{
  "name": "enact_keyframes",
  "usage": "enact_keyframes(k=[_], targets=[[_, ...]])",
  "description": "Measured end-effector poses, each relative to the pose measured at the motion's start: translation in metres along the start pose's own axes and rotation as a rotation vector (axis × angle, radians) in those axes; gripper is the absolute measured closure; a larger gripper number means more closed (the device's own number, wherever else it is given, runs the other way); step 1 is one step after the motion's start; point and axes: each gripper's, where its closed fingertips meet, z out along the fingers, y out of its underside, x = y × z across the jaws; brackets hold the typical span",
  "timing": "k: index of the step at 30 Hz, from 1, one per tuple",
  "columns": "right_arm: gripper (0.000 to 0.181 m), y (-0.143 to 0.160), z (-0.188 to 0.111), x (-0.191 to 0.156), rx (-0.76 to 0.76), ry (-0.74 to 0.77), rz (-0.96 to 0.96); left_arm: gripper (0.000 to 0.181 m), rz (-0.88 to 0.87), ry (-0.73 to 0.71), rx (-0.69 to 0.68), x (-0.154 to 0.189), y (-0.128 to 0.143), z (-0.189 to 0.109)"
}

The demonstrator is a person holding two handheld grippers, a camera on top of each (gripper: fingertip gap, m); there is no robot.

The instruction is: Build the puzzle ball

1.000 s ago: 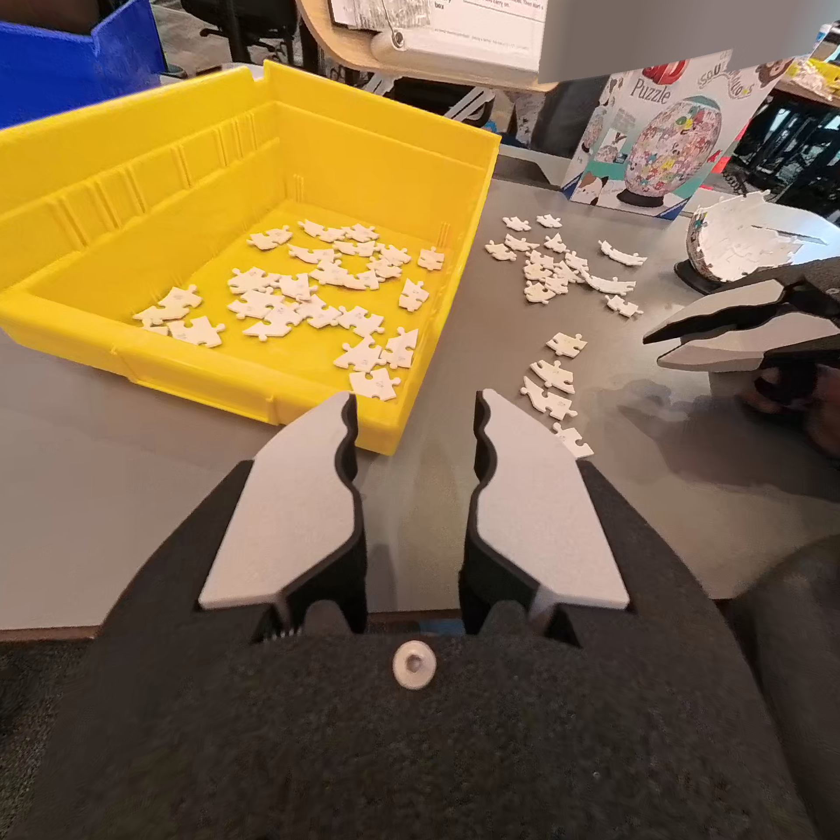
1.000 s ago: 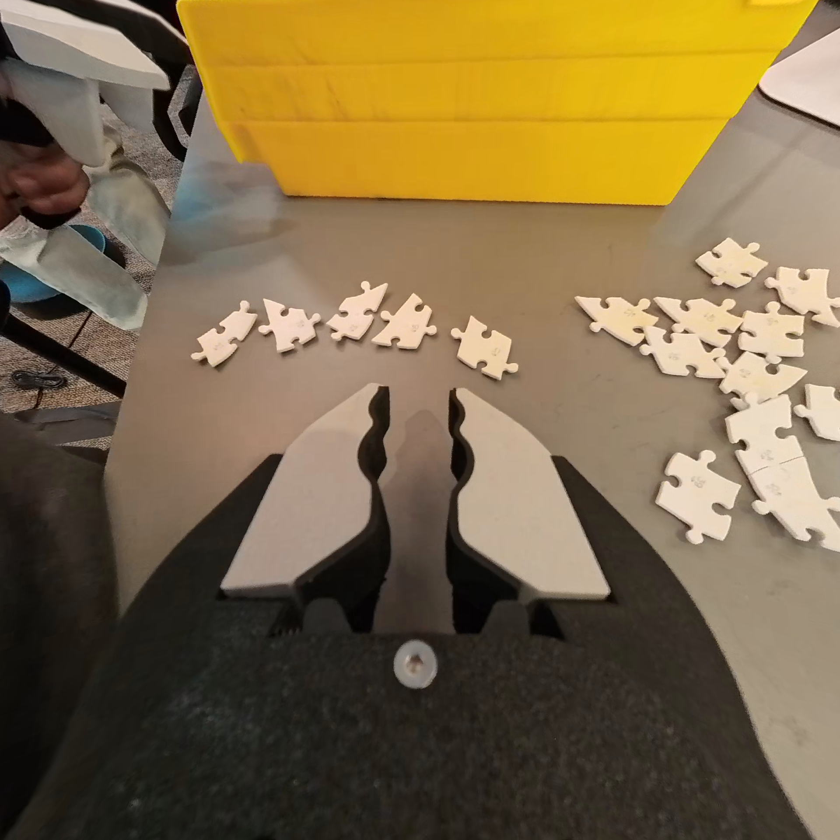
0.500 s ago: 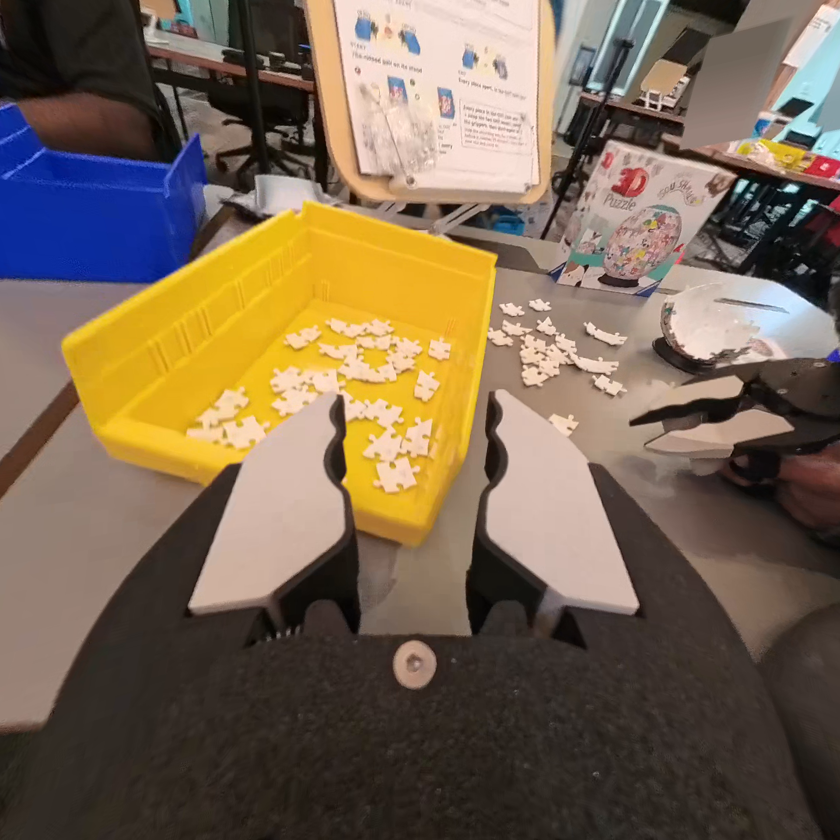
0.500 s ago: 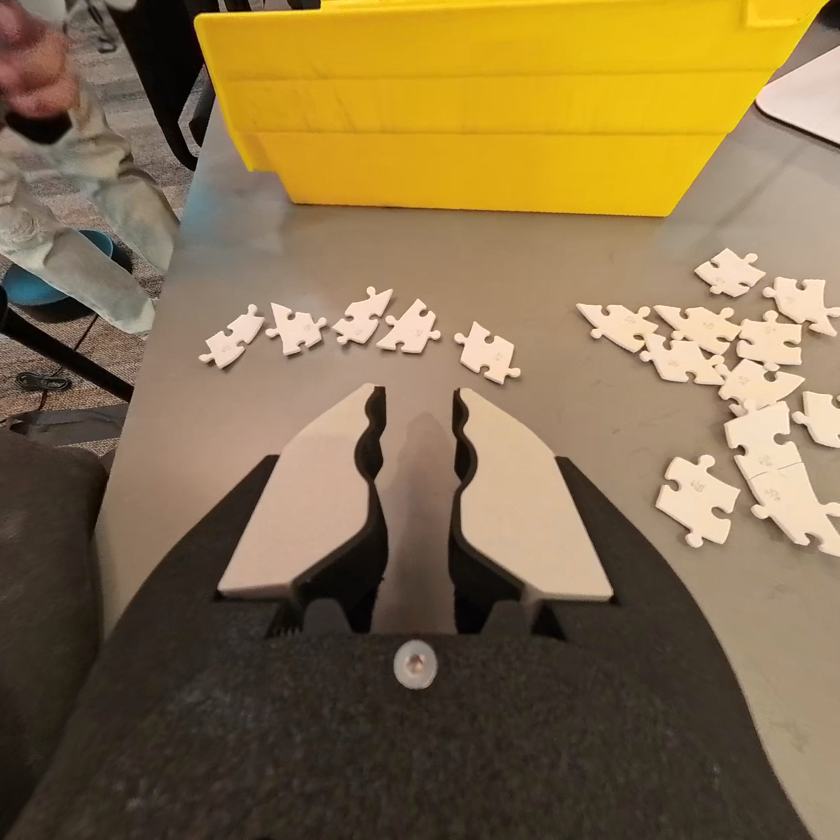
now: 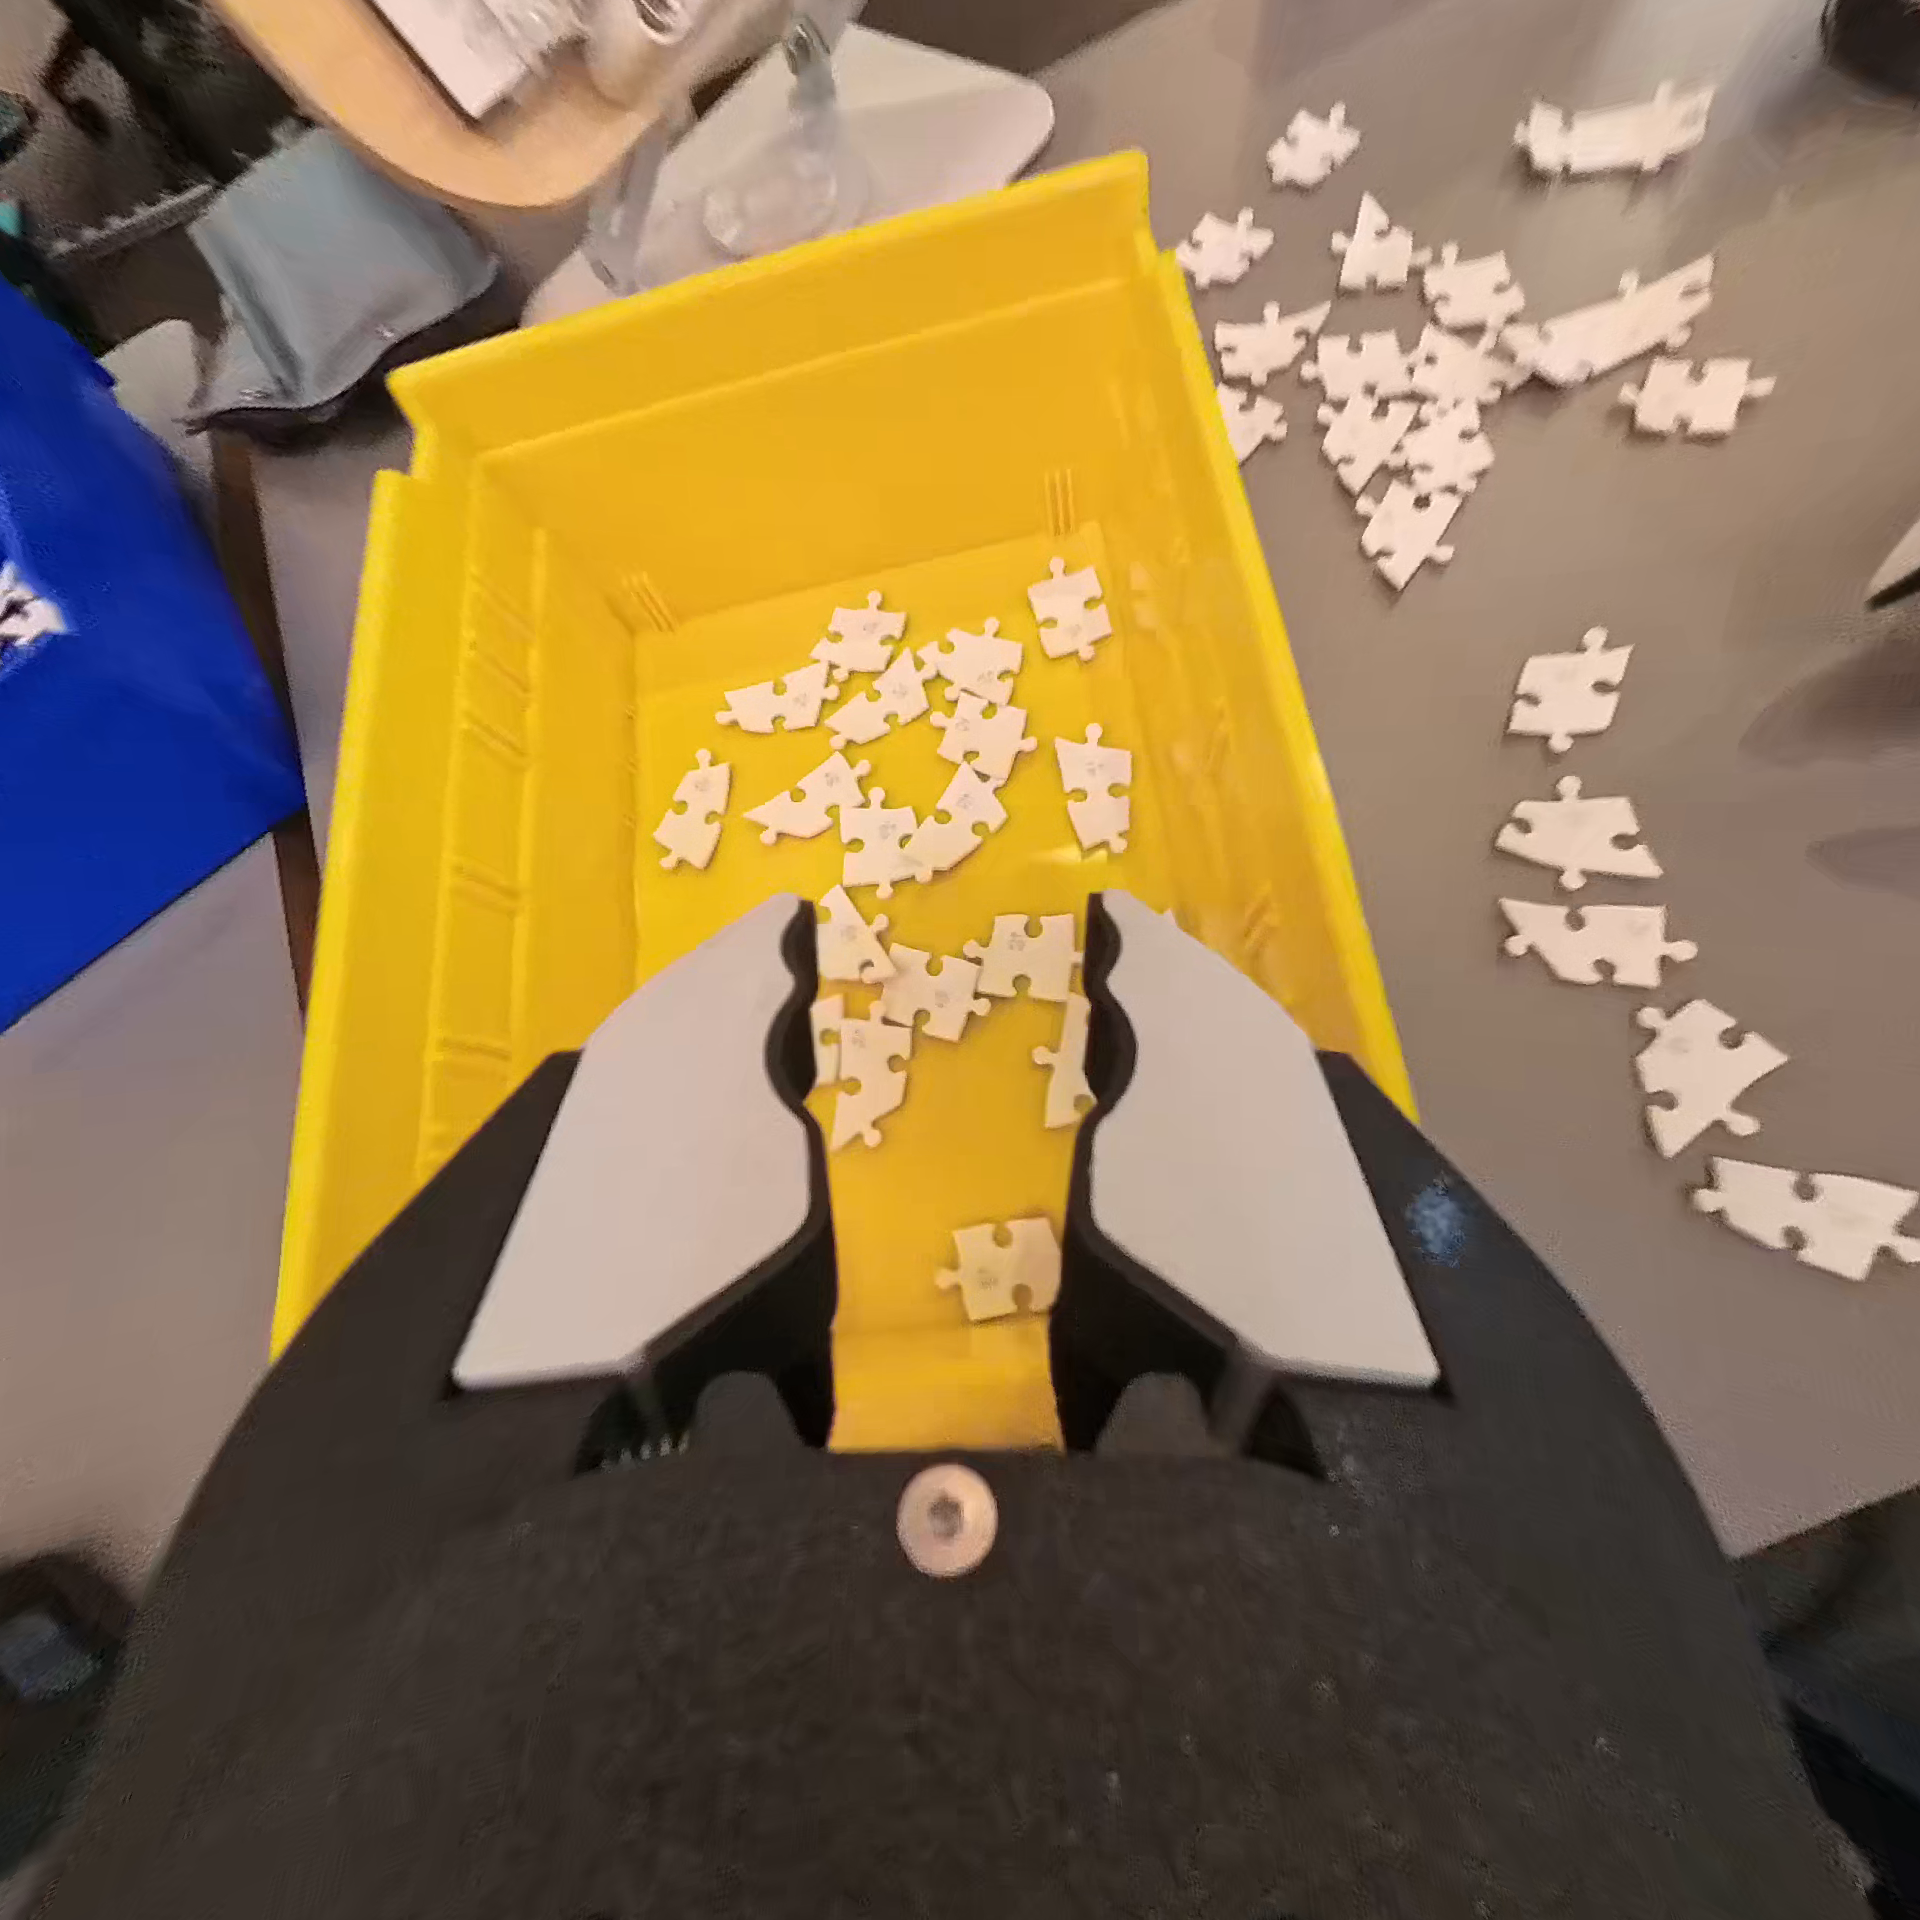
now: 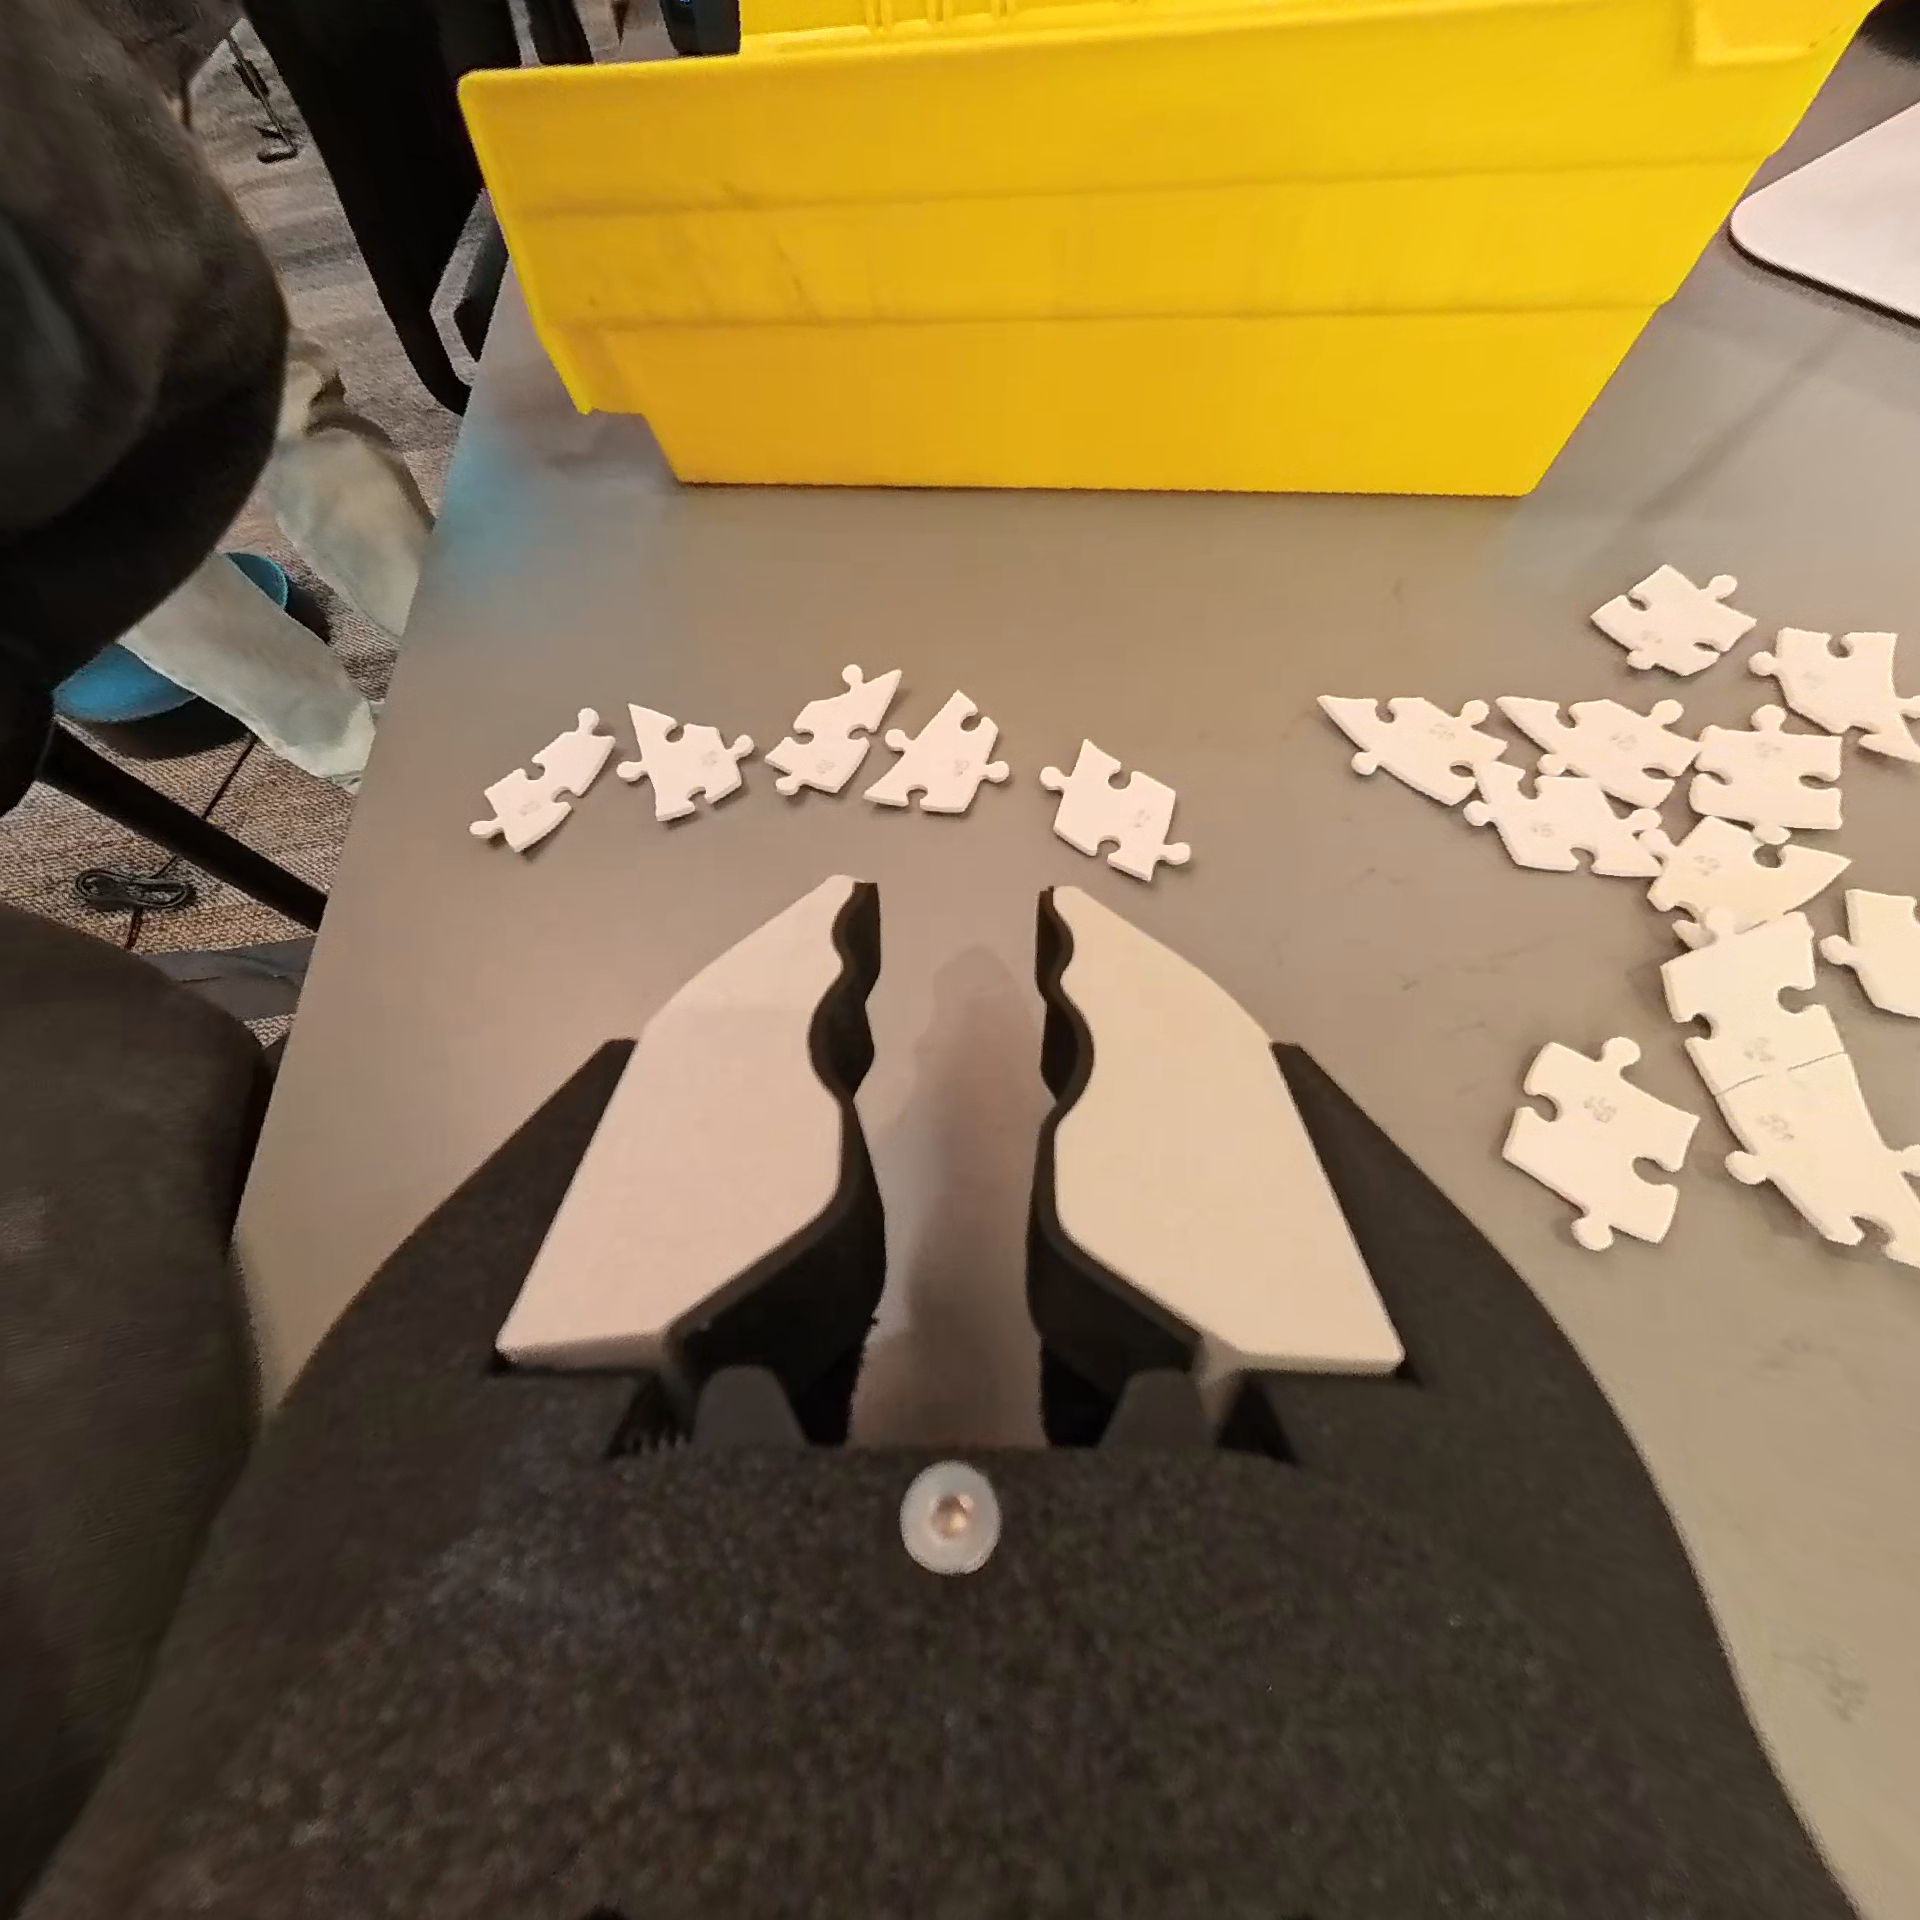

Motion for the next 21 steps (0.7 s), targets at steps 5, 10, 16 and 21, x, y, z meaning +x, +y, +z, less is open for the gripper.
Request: enact_keyframes(k=[5, 10, 16, 21], targets=[[0.153, 0.0, 0.0, 0.0, 0.0, -0.002, 0.006, 0.134, 0.089, 0.106, -0.123, -0.001, 0.009, 0.032], [0.153, 0.0, 0.0, 0.001, 0.003, -0.007, 0.016, 0.134, 0.17, 0.218, -0.228, -0.003, 0.02, 0.062], [0.153, -0.001, -0.001, 0.001, 0.01, -0.011, 0.024, 0.135, 0.405, 0.321, -0.397, 0.002, 0.039, 0.095], [0.153, -0.002, -0.002, 0.002, 0.02, -0.016, 0.041, 0.137, 0.445, 0.354, -0.472, -0.002, 0.046, 0.109]])
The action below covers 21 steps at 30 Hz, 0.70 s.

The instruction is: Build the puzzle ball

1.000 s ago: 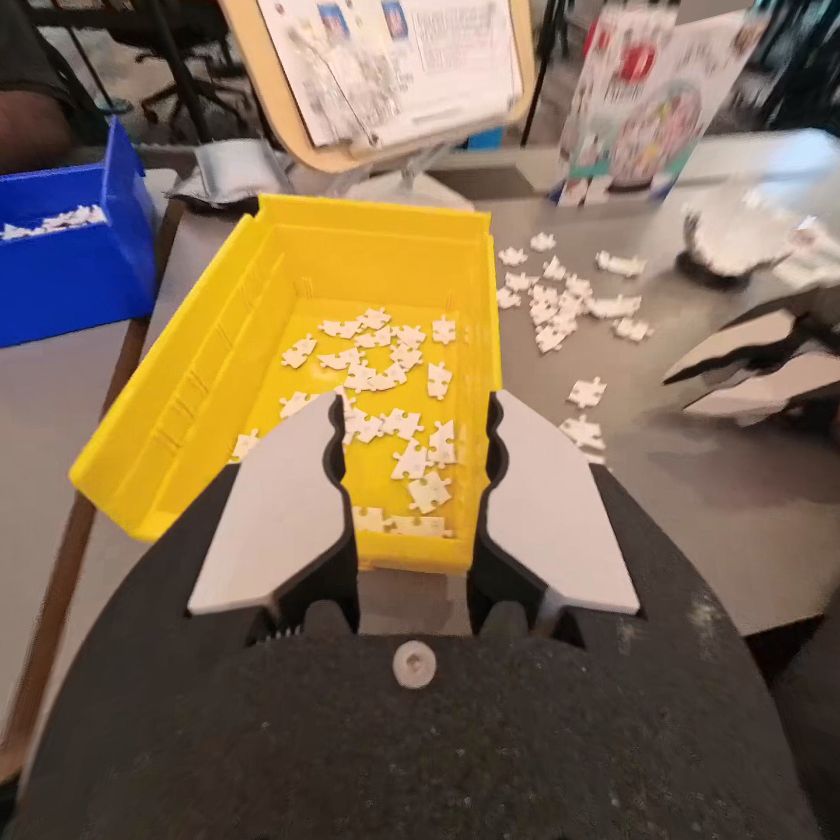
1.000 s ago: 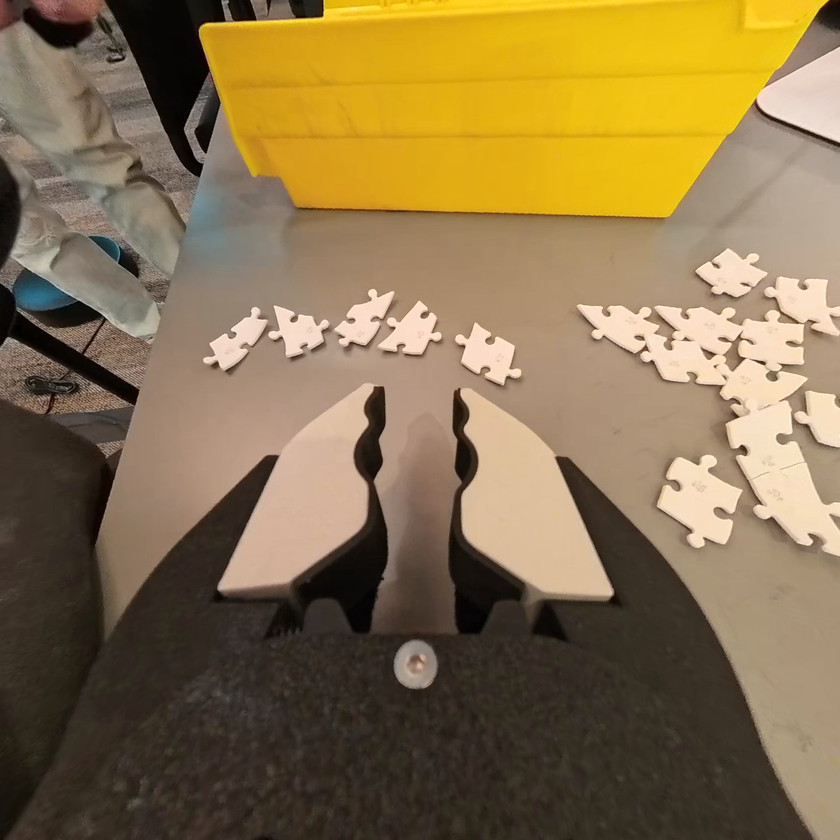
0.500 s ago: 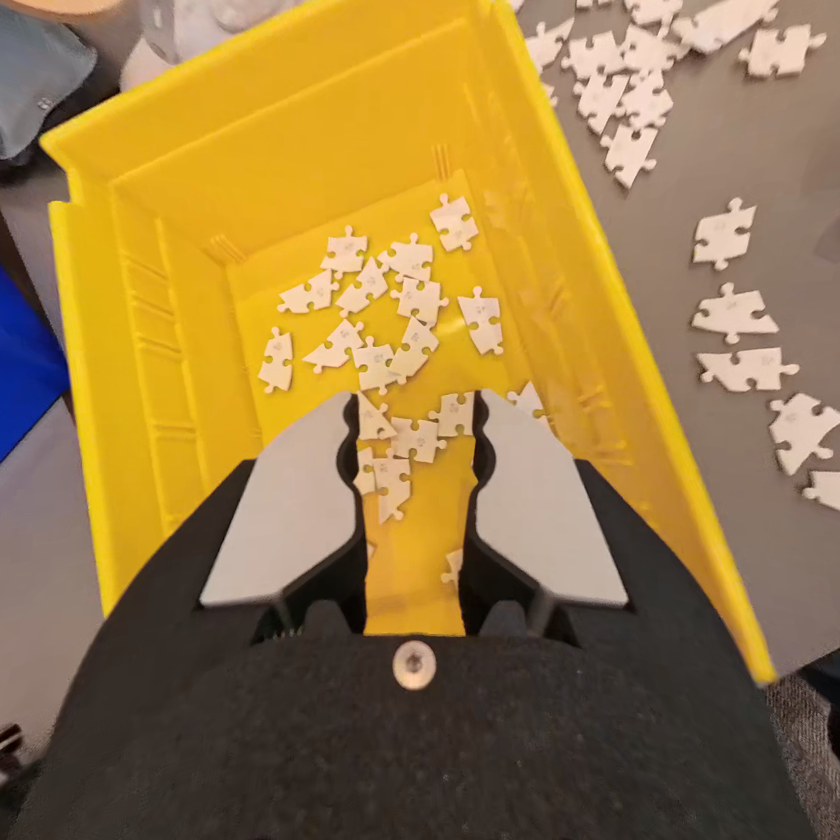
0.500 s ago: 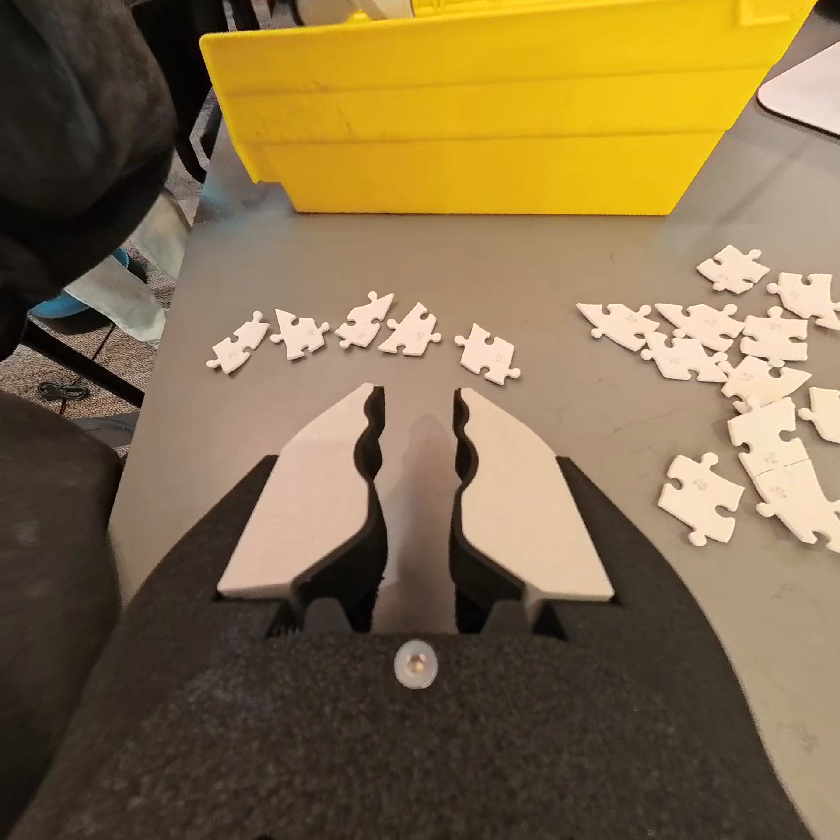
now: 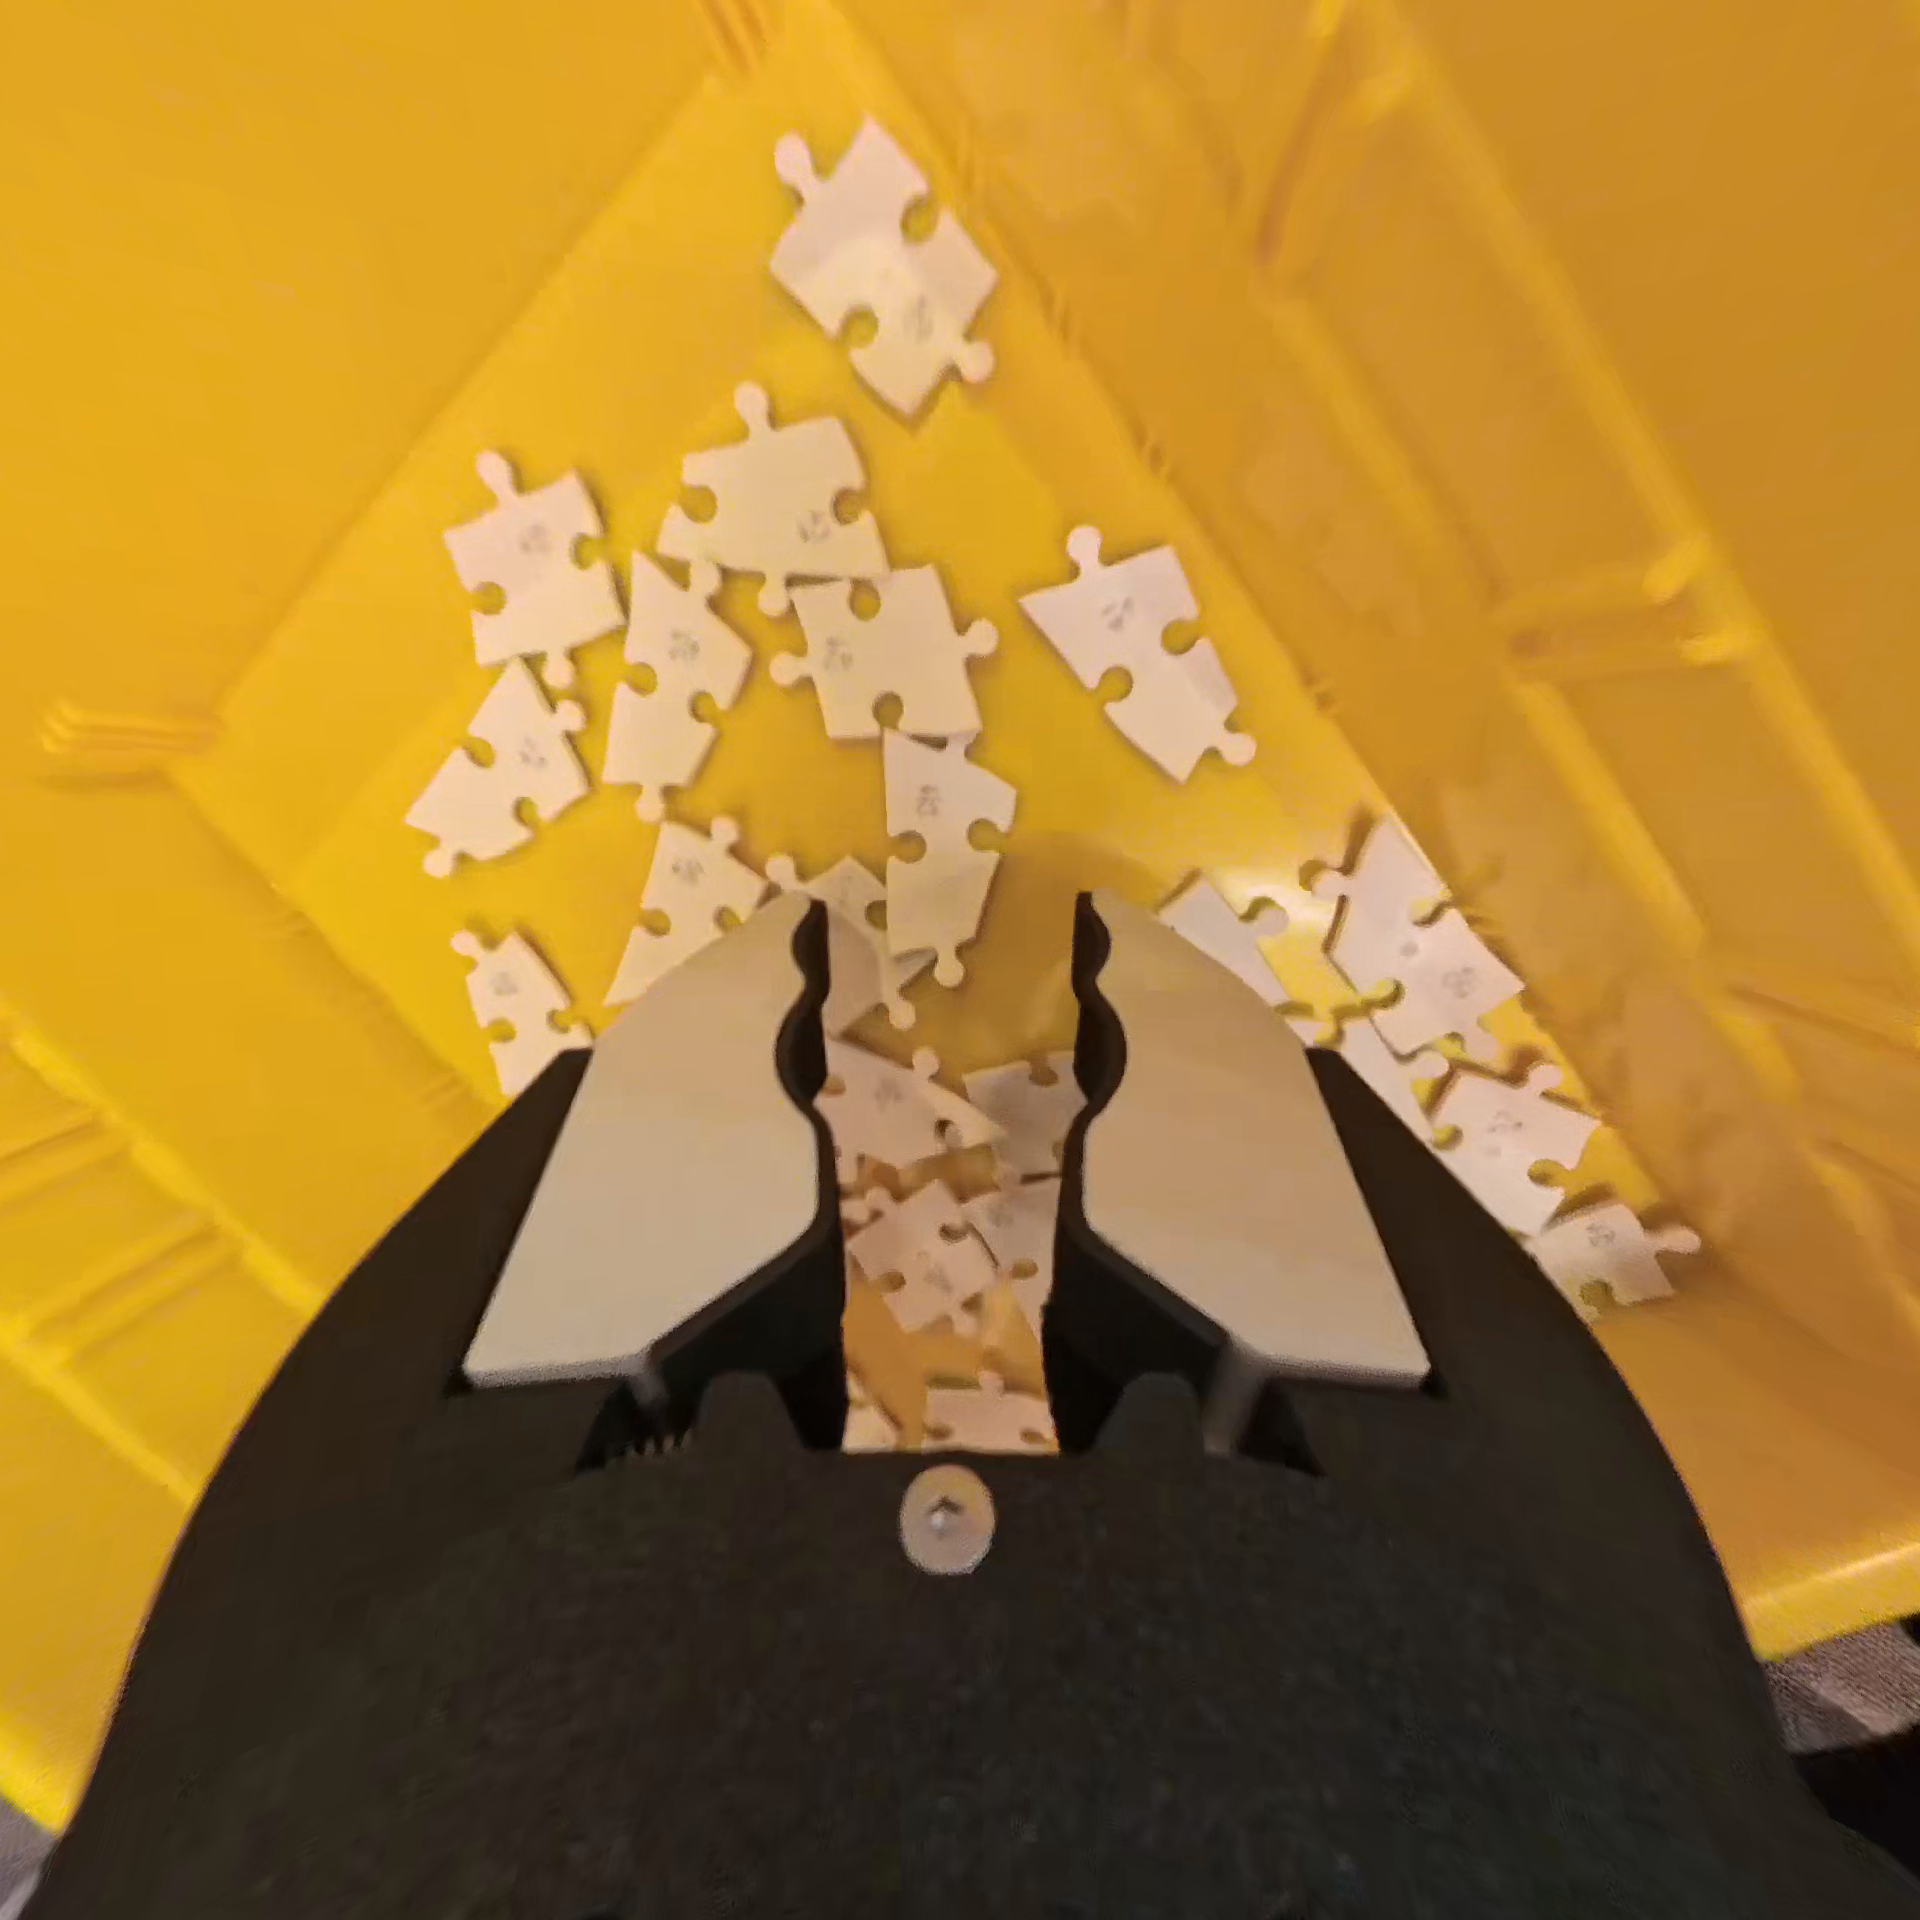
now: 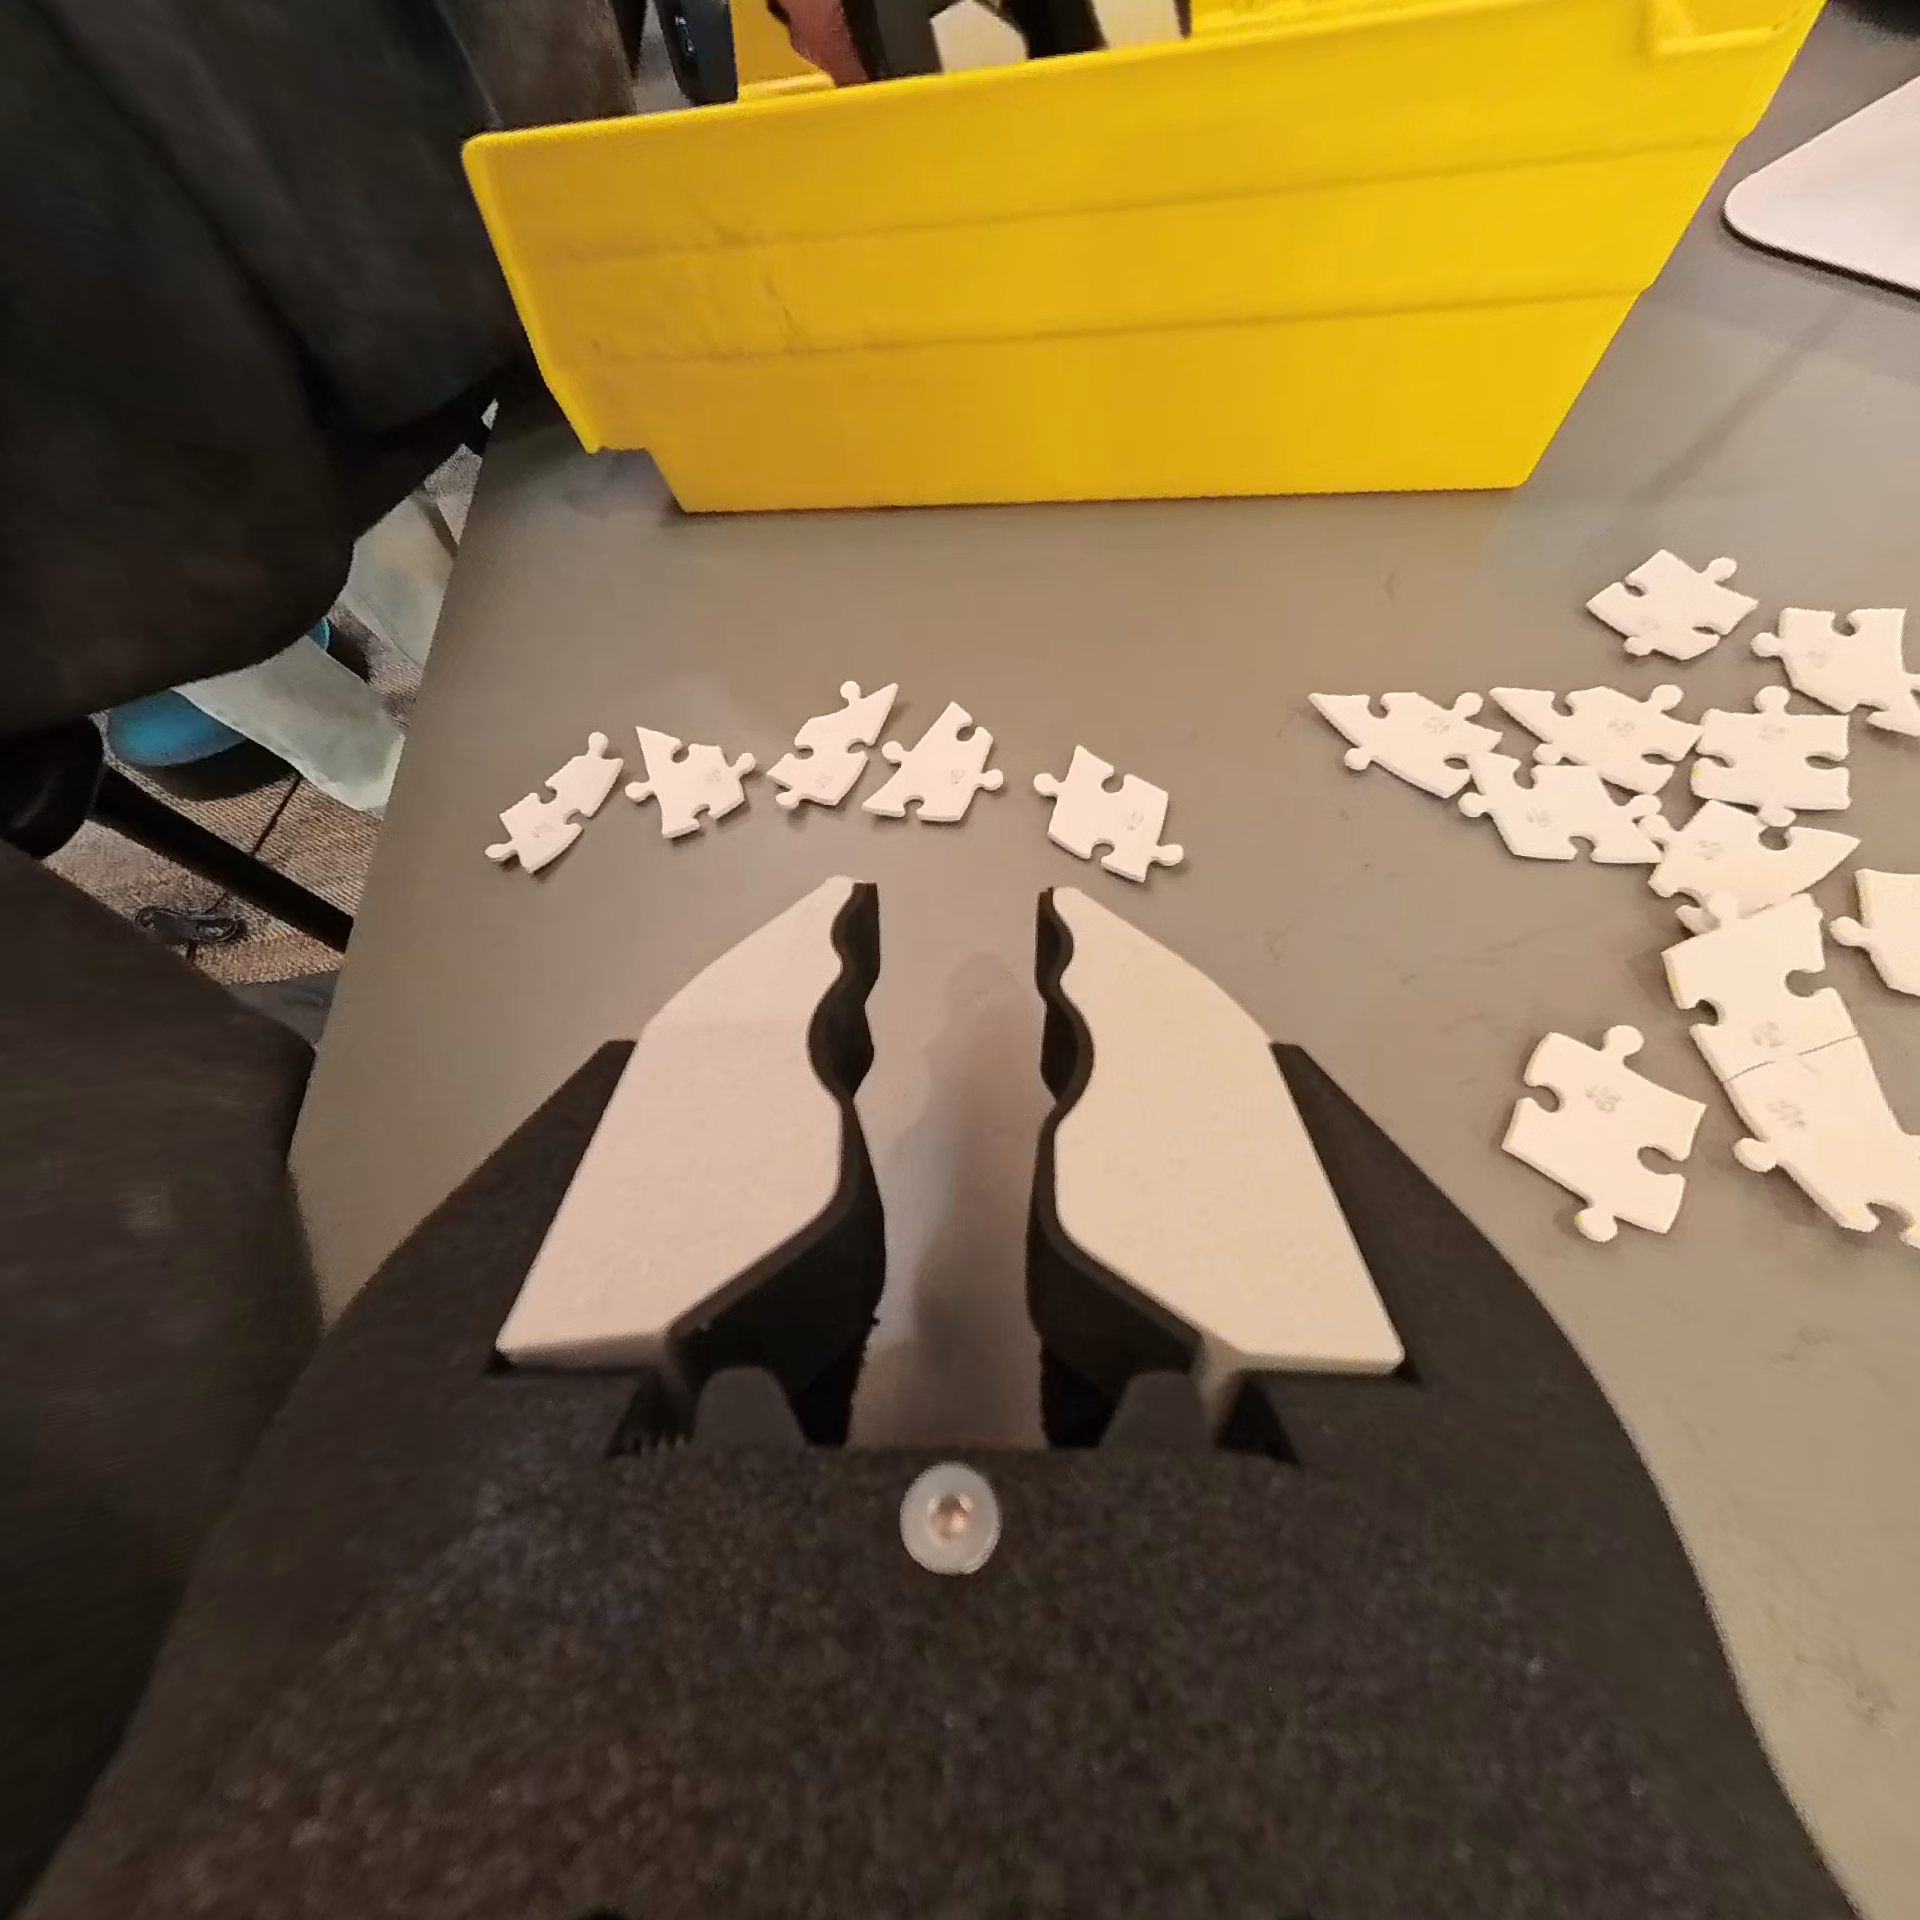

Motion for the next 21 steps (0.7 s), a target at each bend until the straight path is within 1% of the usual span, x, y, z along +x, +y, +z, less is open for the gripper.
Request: enact_keyframes(k=[1, 3, 4, 10, 12, 14, 16, 18, 20, 21], targets=[[0.153, 0.0, 0.0, 0.0, 0.002, -0.001, 0.004, 0.138, 0.009, 0.005, -0.005, 0.0, -0.001, 0.002], [0.153, -0.001, -0.001, 0.001, 0.005, -0.006, 0.011, 0.159, 0.012, 0.031, -0.018, 0.0, -0.001, 0.004], [0.153, -0.001, -0.001, 0.0, 0.006, -0.008, 0.012, 0.163, 0.015, 0.037, -0.028, 0.0, 0.0, 0.004], [0.153, -0.001, -0.001, 0.0, 0.006, -0.011, 0.008, 0.164, 0.06, 0.032, -0.081, 0.002, 0.007, -0.003], [0.153, -0.002, -0.002, -0.001, 0.016, -0.008, 0.002, 0.164, 0.095, 0.007, -0.079, 0.002, 0.005, -0.014], [0.153, -0.004, -0.004, -0.001, 0.034, -0.002, -0.004, 0.164, 0.132, -0.041, -0.074, 0.001, -0.001, -0.035], [0.153, -0.006, -0.007, -0.001, 0.061, 0.008, -0.007, 0.164, 0.18, -0.089, -0.04, 0.001, -0.015, -0.063], [0.155, -0.01, -0.013, -0.003, 0.108, 0.006, 0.009, 0.163, 0.251, -0.1, 0.02, 0.012, -0.039, -0.089], [0.157, -0.013, -0.021, -0.011, 0.15, -0.03, 0.042, 0.164, 0.353, -0.079, 0.064, 0.031, -0.064, -0.104], [0.157, -0.014, -0.026, -0.013, 0.161, -0.038, 0.061, 0.163, 0.413, -0.063, 0.073, 0.043, -0.077, -0.107]])
